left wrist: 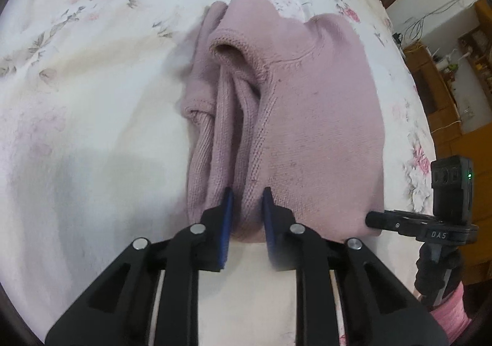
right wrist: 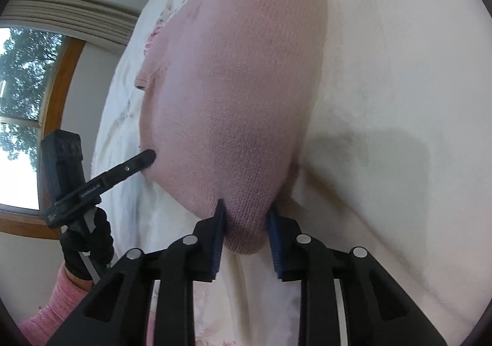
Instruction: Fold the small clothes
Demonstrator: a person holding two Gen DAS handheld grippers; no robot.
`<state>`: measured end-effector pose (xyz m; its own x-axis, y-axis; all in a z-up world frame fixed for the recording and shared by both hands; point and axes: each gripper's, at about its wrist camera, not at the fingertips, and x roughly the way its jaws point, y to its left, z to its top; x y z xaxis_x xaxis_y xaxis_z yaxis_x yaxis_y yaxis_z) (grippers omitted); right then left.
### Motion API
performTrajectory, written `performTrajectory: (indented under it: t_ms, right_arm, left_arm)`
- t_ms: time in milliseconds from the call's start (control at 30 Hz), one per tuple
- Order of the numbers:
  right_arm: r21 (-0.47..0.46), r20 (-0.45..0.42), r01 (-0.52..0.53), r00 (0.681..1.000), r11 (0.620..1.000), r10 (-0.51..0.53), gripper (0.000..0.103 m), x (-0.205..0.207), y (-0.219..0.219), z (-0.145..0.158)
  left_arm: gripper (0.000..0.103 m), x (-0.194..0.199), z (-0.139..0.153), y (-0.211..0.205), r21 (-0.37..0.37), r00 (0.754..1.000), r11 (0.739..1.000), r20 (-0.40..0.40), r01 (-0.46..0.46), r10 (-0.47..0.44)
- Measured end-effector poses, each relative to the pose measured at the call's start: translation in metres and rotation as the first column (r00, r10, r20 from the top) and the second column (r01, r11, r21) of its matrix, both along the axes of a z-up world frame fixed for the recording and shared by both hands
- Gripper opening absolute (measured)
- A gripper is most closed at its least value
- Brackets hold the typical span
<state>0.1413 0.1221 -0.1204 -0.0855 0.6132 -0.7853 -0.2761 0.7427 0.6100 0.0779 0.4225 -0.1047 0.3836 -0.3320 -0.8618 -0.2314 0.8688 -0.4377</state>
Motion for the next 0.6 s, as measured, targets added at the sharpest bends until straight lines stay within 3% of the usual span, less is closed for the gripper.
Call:
performTrajectory:
  t_ms: [200,300,400,467,600]
  right_arm:
    - [-0.056,-0.004,-0.021,1.000,0.998,0.020,0.028,0.001,0.011,-0.008]
    - [-0.041,0.007,-0.023,1.000,0.999,0.024,0.041,0.000,0.007,0.000]
    - [0.008,0.036,-0.011,0.999,1.000,0.010,0.049,0.001,-0.005,0.014]
    - [0.022,0.051,0.002,0.999,1.000,-0.003,0.052,0.003,-0.011,0.019]
    - [0.042,0.055,0.027,0.998,0.999,-0.029,0.052,0.009,-0.015,0.023]
  left_arm:
    - [0.016,-0.003,-0.005,0.006,-0.030,1.000,1.000,-0.013,-0.007,0.007]
    - [0.020,-0.004,0.010,0.012,-0.037,1.000,0.999,0.001,0.000,0.000]
    - [0.024,-0.002,0.037,0.026,0.011,0.998,0.999,0.051,-0.032,0.032]
    - [0.032,0.010,0.050,0.041,0.022,0.994,0.997,0.086,-0.072,0.070]
    - [0.035,0.058,0.061,0.054,0.051,0.989,0.993,0.103,-0.111,0.105]
